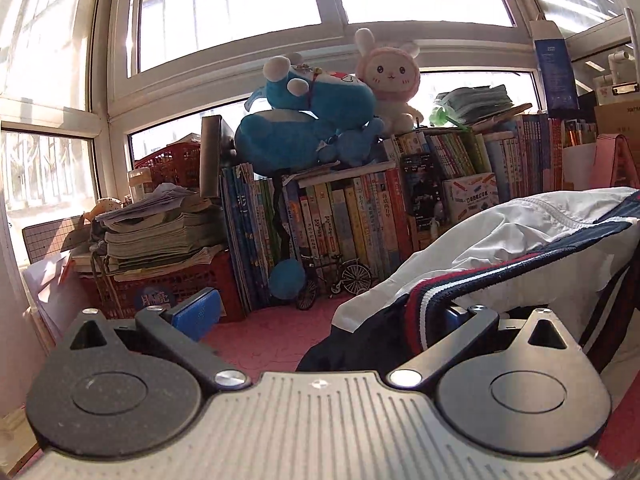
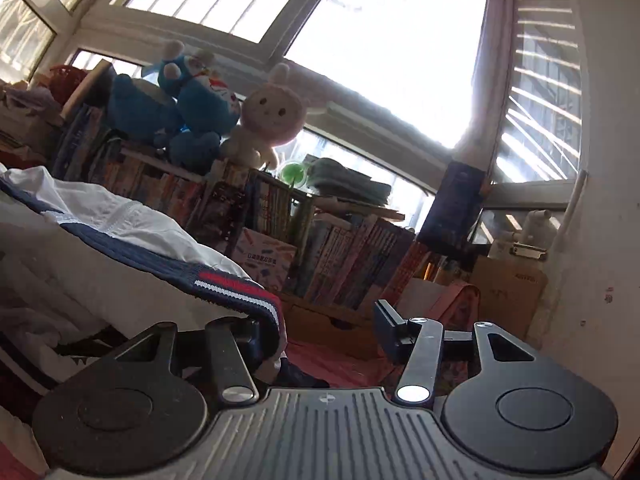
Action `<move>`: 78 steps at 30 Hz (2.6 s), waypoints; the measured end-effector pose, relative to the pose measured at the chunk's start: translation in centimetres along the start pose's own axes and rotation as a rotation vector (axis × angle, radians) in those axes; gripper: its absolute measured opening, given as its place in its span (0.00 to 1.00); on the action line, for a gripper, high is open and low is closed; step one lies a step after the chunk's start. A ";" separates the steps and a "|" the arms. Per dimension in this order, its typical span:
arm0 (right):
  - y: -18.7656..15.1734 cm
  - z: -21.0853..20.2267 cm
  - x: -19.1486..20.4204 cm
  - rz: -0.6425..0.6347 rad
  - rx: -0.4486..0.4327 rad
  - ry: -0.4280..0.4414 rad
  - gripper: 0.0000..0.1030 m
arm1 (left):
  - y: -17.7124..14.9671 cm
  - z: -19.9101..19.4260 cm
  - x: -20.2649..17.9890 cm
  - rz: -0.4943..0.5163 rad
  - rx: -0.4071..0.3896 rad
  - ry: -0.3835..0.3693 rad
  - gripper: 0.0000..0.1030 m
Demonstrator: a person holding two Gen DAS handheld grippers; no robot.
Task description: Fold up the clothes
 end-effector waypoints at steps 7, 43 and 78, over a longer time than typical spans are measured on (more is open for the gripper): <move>-0.9 -6.4 -5.2 0.052 0.084 -0.054 0.58 | -3.7 -0.1 -0.8 -0.026 0.113 -0.034 1.00; -6.0 -13.6 -8.0 0.566 0.482 0.850 0.95 | -3.8 -8.6 1.7 -0.323 0.292 -0.565 1.00; -9.7 0.8 13.6 -0.176 0.549 0.736 0.55 | -2.2 7.2 -9.3 -0.270 0.378 -0.328 1.00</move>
Point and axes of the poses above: each gripper's, at about its wrist camera, not at the fingertips, and z roughly the way its jaws point, x to its left, y to its top, the point moved 10 cm from there along z, roughly the way its jaws point, and after that the axes turned 1 degree about x, right-handed, at the moved point
